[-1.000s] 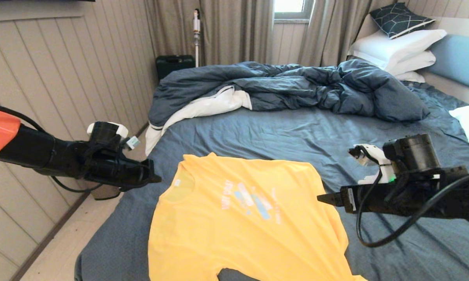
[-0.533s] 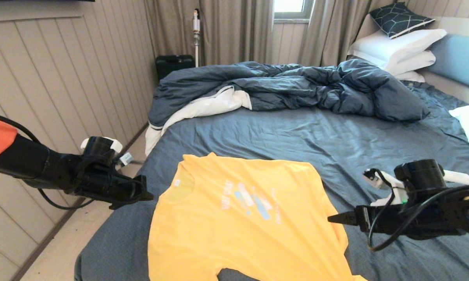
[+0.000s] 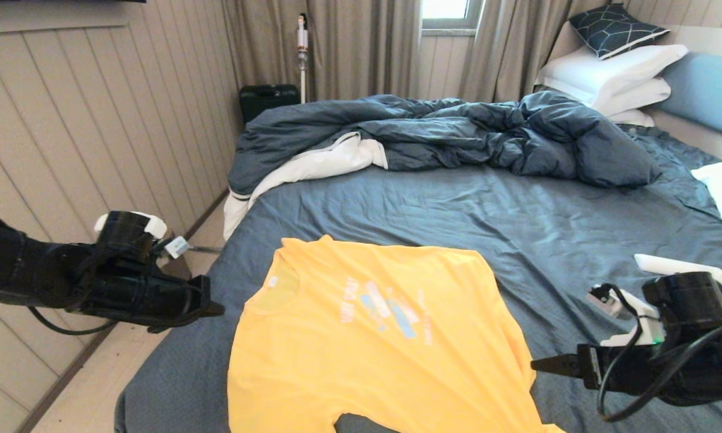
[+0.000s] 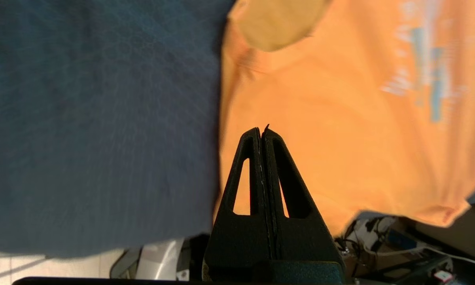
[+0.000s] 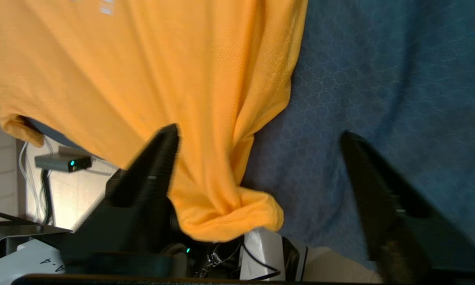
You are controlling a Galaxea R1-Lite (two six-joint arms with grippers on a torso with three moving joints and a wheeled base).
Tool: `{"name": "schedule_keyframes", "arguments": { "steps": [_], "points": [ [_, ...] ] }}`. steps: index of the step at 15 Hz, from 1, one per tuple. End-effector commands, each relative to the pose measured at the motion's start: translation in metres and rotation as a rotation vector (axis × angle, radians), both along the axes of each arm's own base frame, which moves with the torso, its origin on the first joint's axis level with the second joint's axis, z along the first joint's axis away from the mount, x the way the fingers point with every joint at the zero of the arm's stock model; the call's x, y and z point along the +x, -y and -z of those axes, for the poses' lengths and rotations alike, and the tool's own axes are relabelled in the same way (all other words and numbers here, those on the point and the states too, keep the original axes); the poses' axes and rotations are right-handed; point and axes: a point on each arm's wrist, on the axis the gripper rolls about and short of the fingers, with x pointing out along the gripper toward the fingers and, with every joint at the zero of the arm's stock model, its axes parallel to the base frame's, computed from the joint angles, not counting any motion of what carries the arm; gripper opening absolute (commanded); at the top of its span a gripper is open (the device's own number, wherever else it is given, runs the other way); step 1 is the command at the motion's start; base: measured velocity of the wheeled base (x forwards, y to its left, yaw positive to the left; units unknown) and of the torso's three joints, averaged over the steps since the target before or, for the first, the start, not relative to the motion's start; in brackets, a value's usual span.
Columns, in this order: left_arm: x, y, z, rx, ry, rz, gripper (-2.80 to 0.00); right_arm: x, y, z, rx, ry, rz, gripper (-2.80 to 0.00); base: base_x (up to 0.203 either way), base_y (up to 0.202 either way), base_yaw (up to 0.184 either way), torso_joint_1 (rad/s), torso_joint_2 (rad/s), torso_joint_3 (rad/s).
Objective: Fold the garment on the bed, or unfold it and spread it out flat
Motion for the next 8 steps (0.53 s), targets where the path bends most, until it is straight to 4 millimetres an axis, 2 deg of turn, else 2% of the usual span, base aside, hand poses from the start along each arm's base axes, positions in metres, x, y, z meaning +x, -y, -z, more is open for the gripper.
{"name": "schedule_keyframes", "arguments": {
  "steps": [1,3,5,7,8],
  "points": [
    [-0.032,-0.005,-0.044,-0.012,0.137,-0.003,-2.80,-0.022,-0.002,-0.028,-0.009,0.133,0.000,-2.80,0.000,0.000,0.000,0.000,0.00,0.000],
    [-0.074,-0.012,-0.077,-0.001,0.240,-0.003,-2.80,-0.048,-0.003,-0.049,-0.019,0.222,0.001,-2.80,0.000,0.000,0.000,0.000,0.00,0.000],
    [-0.127,-0.021,-0.106,0.031,0.343,-0.018,-2.80,-0.086,-0.007,-0.068,-0.031,0.257,-0.009,-2.80,0.000,0.000,0.000,0.000,0.00,0.000],
    [-0.176,-0.028,-0.118,0.084,0.392,-0.065,-2.80,-0.119,-0.010,-0.079,-0.040,0.241,-0.024,-2.80,0.000,0.000,0.000,0.000,0.00,0.000],
    [-0.200,-0.032,-0.117,0.129,0.396,-0.111,-2.80,-0.135,-0.011,-0.082,-0.047,0.228,-0.031,-2.80,0.000,0.000,0.000,0.000,0.00,0.000]
  ]
}}
